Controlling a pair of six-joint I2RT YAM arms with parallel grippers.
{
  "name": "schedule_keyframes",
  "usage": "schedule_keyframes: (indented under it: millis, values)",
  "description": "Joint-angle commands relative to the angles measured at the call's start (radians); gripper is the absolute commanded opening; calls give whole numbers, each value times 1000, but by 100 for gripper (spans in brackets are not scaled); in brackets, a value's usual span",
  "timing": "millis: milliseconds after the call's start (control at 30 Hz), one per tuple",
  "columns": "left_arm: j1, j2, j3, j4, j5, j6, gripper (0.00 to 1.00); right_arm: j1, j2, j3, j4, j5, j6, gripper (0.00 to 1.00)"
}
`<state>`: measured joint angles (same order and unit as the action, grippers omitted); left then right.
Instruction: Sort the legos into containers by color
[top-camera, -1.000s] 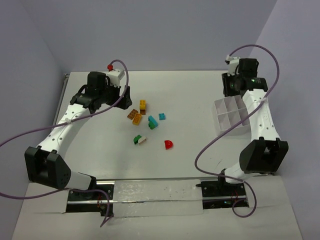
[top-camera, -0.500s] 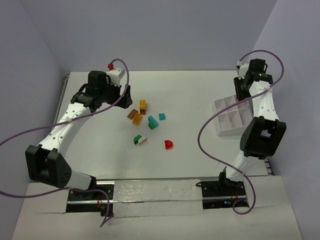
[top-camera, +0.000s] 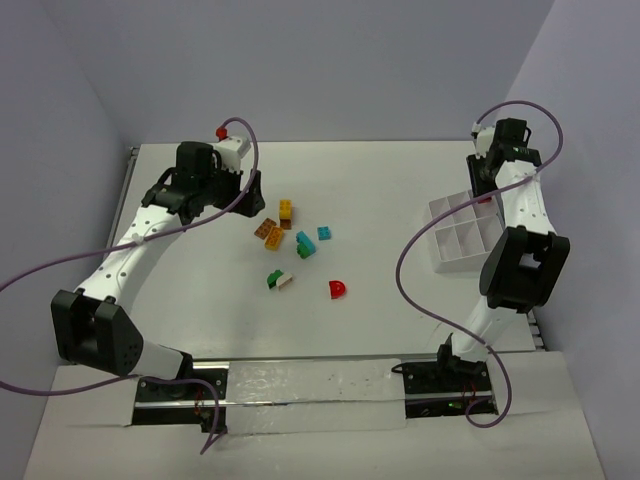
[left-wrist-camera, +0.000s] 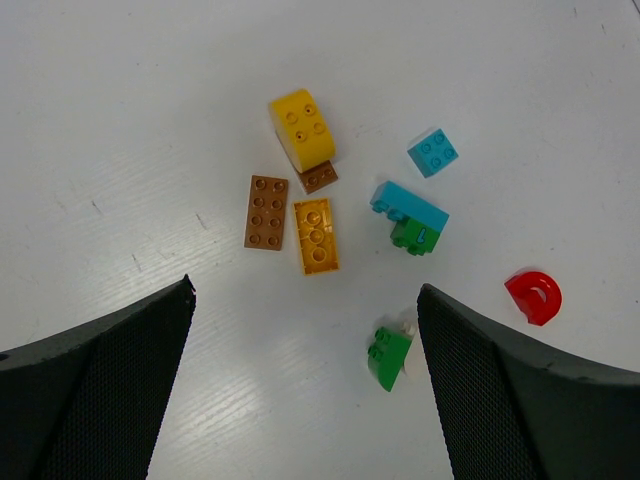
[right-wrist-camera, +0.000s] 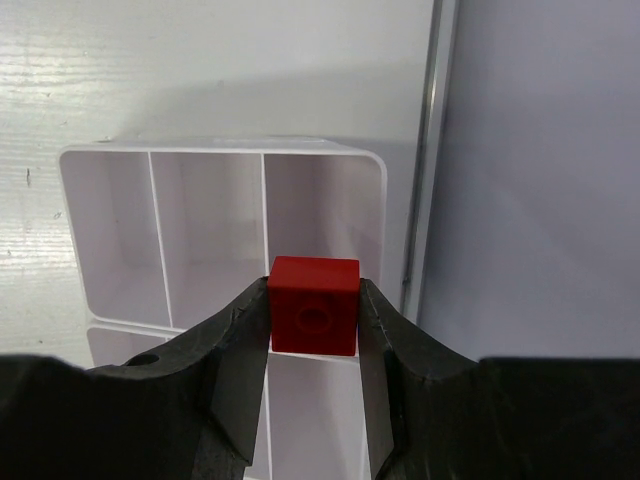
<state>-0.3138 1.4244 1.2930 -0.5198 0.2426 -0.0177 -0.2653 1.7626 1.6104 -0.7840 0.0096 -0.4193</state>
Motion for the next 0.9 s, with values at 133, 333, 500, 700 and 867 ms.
schedule_keyframes:
  millis: [133, 333, 500, 700, 867]
  values:
    - [-7, 15, 54, 7, 18, 1, 99, -2, 18, 5, 46, 23, -15, 29]
    - [-7, 19, 60, -1, 21, 5, 99, -2, 19, -3, 51, 20, -12, 50]
    - [-7, 23, 66, -3, 24, 4, 99, 0, -11, 12, 30, -4, -3, 76]
    - [-7, 22, 71, -10, 33, 7, 99, 43, -143, 45, -77, -179, -17, 89]
    - [-7, 0, 43, 0, 77, 46, 99, 250, -280, -77, -195, -388, -121, 100]
